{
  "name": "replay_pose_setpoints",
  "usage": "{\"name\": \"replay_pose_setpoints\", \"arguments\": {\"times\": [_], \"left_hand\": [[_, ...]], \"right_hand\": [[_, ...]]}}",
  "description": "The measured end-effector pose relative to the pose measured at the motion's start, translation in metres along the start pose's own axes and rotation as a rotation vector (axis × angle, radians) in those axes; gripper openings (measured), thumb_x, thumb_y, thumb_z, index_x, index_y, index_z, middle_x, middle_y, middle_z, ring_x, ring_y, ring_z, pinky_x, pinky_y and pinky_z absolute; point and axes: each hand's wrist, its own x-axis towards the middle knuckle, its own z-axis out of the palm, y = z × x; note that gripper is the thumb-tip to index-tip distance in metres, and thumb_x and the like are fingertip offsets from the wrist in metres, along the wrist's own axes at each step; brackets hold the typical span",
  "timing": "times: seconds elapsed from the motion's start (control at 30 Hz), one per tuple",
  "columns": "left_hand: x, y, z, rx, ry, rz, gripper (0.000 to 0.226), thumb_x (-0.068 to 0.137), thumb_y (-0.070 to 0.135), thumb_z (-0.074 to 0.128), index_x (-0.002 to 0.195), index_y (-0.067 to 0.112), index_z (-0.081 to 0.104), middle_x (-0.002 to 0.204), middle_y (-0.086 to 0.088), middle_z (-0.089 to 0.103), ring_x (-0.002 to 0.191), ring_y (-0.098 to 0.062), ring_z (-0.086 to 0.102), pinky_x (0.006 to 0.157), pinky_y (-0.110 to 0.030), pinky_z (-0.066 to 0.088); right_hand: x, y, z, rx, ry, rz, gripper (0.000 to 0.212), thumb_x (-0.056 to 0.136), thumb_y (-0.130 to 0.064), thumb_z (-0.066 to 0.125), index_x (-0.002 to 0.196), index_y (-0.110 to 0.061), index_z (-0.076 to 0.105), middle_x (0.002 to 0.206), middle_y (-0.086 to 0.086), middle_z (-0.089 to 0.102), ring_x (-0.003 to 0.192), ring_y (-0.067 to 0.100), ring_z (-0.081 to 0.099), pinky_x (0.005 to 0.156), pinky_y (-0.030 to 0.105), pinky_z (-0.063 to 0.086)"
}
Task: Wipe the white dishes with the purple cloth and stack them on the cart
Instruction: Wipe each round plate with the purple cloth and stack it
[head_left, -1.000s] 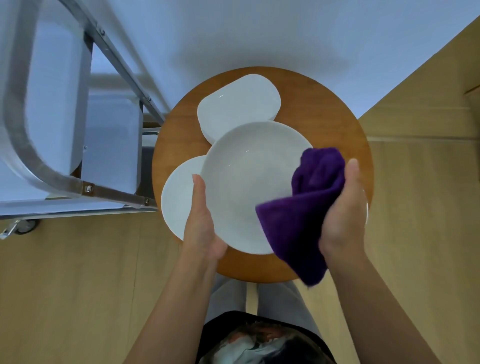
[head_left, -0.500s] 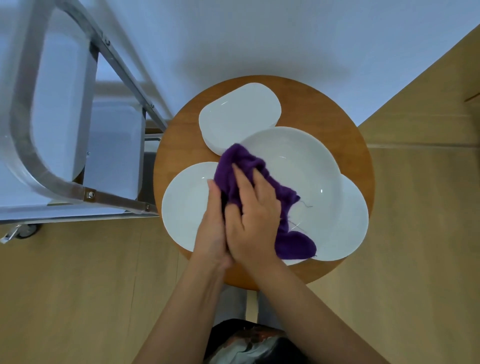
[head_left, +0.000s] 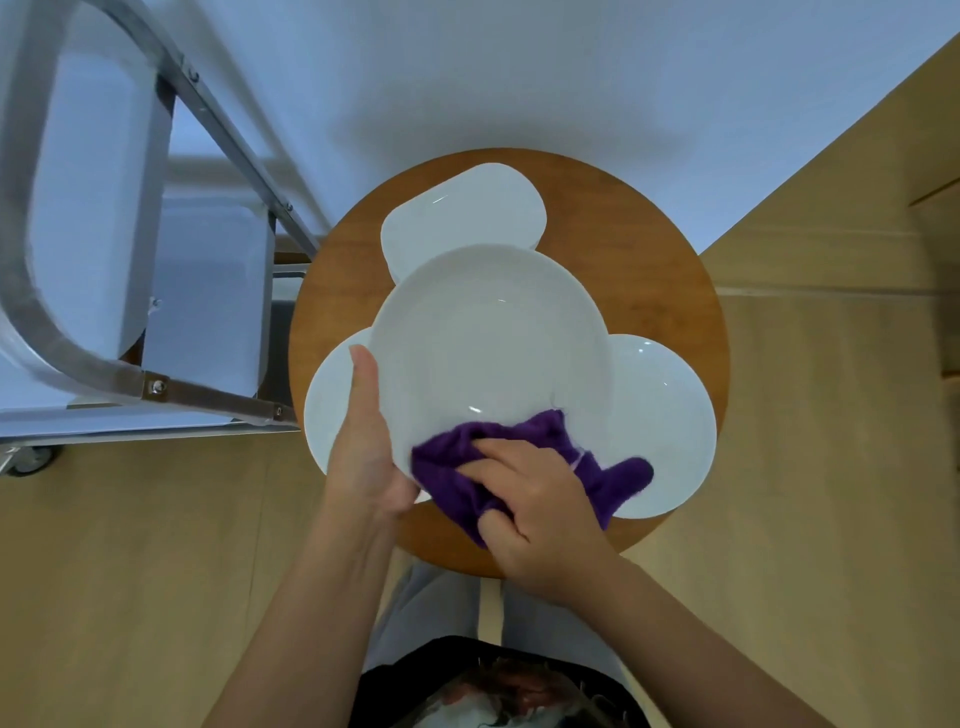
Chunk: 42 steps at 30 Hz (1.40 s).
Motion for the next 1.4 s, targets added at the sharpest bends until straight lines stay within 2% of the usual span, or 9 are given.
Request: {"name": "replay_pose_setpoints", "arguments": {"times": [0.13, 0.3, 0.53, 0.73, 0.9, 1.03, 1.17, 1.3, 1.4], "left_hand": [[-0.001, 0.017, -0.003, 0.122, -0.165, -0.055, 0.073, 0.070, 0.068, 0.039, 0.134, 0.033, 0.049, 0.127, -0.006, 0.063, 0.113, -0.030, 0.061, 0.085, -0.046, 0.055], [0.006, 0.023, -0.003, 0.186, -0.133, -0.202, 0.072, 0.069, 0.070, 0.045, 0.131, 0.035, 0.052, 0.127, -0.009, 0.062, 0.117, -0.035, 0.058, 0.093, -0.050, 0.049], [0.014, 0.023, -0.008, 0.087, 0.015, -0.227, 0.054, 0.083, 0.068, 0.045, 0.123, 0.035, 0.060, 0.120, -0.007, 0.067, 0.111, -0.030, 0.063, 0.073, -0.041, 0.056], [0.009, 0.016, -0.008, 0.390, 0.084, -0.099, 0.071, 0.067, 0.077, 0.036, 0.123, 0.036, 0.053, 0.149, -0.001, 0.038, 0.138, -0.027, 0.032, 0.110, -0.057, 0.025], [0.010, 0.001, -0.026, 0.305, -0.041, -0.027, 0.098, 0.059, 0.065, 0.073, 0.142, 0.025, 0.039, 0.139, -0.012, 0.051, 0.126, -0.031, 0.050, 0.104, -0.052, 0.042], [0.010, -0.003, -0.028, -0.026, -0.152, -0.108, 0.116, 0.033, 0.041, 0.096, 0.136, 0.017, 0.049, 0.123, -0.012, 0.062, 0.106, -0.030, 0.065, 0.073, -0.045, 0.058], [0.007, -0.009, -0.018, -0.102, -0.175, -0.104, 0.109, 0.036, 0.035, 0.097, 0.134, 0.019, 0.051, 0.123, -0.013, 0.063, 0.103, -0.030, 0.066, 0.070, -0.045, 0.058], [0.003, 0.004, -0.009, -0.031, -0.302, -0.041, 0.071, 0.044, 0.030, 0.095, 0.110, 0.019, 0.071, 0.109, -0.010, 0.071, 0.095, -0.028, 0.069, 0.070, -0.041, 0.059], [0.001, 0.019, -0.001, 0.120, -0.334, 0.008, 0.054, 0.054, 0.030, 0.091, 0.105, 0.022, 0.074, 0.108, -0.009, 0.071, 0.097, -0.027, 0.069, 0.072, -0.039, 0.058]], "right_hand": [[-0.019, 0.039, -0.019, -0.326, -0.154, -0.199, 0.049, 0.061, -0.021, 0.064, 0.110, -0.019, 0.064, 0.120, 0.000, 0.063, 0.116, 0.017, 0.054, 0.106, 0.037, 0.033], [-0.025, 0.064, -0.021, -0.643, -0.201, -0.312, 0.074, 0.060, -0.032, 0.081, 0.125, -0.026, 0.046, 0.125, 0.006, 0.061, 0.118, 0.029, 0.056, 0.103, 0.045, 0.031], [-0.014, 0.049, -0.031, -0.446, 0.109, -0.400, 0.024, 0.072, -0.019, 0.077, 0.095, -0.014, 0.072, 0.090, 0.002, 0.073, 0.086, 0.019, 0.068, 0.082, 0.031, 0.048], [0.003, 0.017, -0.068, 0.710, 0.120, 0.358, 0.045, 0.059, -0.021, 0.082, 0.098, -0.030, 0.060, 0.091, -0.014, 0.071, 0.090, 0.005, 0.065, 0.067, 0.018, 0.054], [0.010, 0.034, -0.079, 1.183, 0.228, 0.629, 0.051, 0.063, -0.025, 0.068, 0.113, -0.024, 0.055, 0.093, -0.004, 0.073, 0.085, 0.014, 0.070, 0.064, 0.025, 0.056], [0.008, 0.049, -0.073, 1.248, 0.268, 0.816, 0.046, 0.070, -0.042, 0.061, 0.112, -0.024, 0.057, 0.095, -0.001, 0.073, 0.085, 0.017, 0.070, 0.063, 0.029, 0.056], [0.012, 0.059, -0.068, 1.067, 0.369, 0.979, 0.063, 0.059, -0.062, 0.063, 0.110, -0.025, 0.059, 0.097, 0.001, 0.072, 0.092, 0.022, 0.067, 0.077, 0.040, 0.055], [0.014, 0.066, -0.075, 0.759, 0.519, 0.848, 0.023, 0.084, -0.039, 0.064, 0.104, -0.028, 0.063, 0.094, -0.004, 0.070, 0.091, 0.017, 0.066, 0.082, 0.041, 0.054], [0.015, 0.057, -0.090, 0.777, 0.593, 0.684, 0.020, 0.088, -0.020, 0.059, 0.107, -0.019, 0.062, 0.080, -0.008, 0.069, 0.073, 0.009, 0.067, 0.060, 0.028, 0.054]]}}
